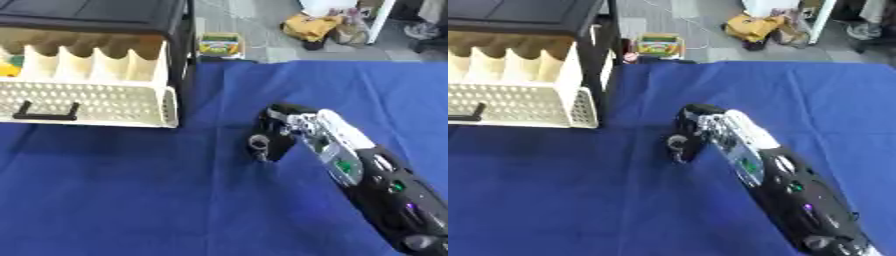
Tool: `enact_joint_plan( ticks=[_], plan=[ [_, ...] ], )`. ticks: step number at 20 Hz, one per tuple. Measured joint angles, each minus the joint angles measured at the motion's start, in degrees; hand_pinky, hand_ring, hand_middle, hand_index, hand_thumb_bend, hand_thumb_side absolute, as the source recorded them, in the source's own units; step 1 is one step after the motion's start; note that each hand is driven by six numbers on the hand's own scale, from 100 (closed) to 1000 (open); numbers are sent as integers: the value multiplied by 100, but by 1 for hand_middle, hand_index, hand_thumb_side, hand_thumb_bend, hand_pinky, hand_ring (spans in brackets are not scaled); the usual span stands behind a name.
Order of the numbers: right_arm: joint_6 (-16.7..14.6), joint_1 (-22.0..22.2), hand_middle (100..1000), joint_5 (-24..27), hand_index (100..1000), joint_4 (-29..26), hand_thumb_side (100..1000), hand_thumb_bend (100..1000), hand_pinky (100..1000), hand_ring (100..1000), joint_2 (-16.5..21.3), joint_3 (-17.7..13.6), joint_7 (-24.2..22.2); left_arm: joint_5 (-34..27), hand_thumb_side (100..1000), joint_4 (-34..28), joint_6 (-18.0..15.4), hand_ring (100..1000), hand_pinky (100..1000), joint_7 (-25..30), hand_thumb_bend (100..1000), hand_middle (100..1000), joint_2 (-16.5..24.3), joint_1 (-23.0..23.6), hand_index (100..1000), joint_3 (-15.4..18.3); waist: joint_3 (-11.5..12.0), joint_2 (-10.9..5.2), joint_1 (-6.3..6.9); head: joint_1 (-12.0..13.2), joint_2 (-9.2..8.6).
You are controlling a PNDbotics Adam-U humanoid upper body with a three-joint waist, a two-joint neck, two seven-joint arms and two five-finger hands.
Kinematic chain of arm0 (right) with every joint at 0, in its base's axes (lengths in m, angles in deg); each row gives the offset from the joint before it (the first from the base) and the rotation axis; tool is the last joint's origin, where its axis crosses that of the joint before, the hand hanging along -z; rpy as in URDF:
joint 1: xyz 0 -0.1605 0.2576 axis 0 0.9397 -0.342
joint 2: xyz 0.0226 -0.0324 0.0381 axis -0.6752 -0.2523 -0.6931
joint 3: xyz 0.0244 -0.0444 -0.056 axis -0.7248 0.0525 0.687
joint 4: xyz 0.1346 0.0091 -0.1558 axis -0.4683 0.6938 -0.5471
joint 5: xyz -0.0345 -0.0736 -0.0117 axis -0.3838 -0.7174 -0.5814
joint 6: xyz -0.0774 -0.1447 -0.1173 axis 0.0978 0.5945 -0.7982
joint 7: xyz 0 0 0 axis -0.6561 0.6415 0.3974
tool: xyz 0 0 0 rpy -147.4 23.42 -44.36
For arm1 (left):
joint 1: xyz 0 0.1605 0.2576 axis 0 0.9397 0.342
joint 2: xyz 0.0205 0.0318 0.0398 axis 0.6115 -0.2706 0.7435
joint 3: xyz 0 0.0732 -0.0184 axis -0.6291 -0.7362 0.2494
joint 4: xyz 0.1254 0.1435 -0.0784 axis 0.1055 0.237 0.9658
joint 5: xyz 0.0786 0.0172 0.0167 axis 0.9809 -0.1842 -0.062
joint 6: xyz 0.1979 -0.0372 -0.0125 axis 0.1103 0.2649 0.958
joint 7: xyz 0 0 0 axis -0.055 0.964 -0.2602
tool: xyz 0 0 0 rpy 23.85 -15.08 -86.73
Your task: Pick up objects from table and place into drawer.
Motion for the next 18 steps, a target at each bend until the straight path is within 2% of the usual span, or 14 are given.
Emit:
enact_joint_plan(
  ticks=[6,7,11,18],
  plan=[
    [16,-17,629,0,718,17,104,357,417,609,0,0,17,3,746,0,0,100,100,0,100,100,-19,23,730,0,-8,0,0,0,0],
    [16,-17,619,0,706,17,100,392,406,598,0,0,17,3,745,0,0,100,100,0,100,100,-34,24,730,0,-8,0,0,0,0],
    [17,-17,582,0,681,19,100,460,383,566,0,0,19,3,743,0,0,100,100,0,100,100,-49,27,730,0,-7,0,0,0,0],
    [49,-17,523,-26,637,19,112,489,346,512,0,0,112,3,741,0,1,100,100,2,100,100,-50,40,729,0,-14,0,0,0,-2]
  ],
)
